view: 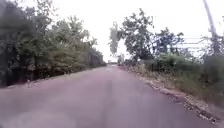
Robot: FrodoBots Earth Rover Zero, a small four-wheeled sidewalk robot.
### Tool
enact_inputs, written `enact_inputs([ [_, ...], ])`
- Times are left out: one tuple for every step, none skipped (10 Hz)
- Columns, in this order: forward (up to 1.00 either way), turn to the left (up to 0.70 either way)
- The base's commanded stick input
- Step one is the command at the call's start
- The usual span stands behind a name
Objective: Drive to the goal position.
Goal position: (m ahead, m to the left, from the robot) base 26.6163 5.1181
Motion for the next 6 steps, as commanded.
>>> enact_inputs([
  [1.0,0.0],
  [1.0,0.0],
  [1.0,0.0],
  [1.0,0.0],
  [1.0,0.0],
  [1.0,0.0],
])
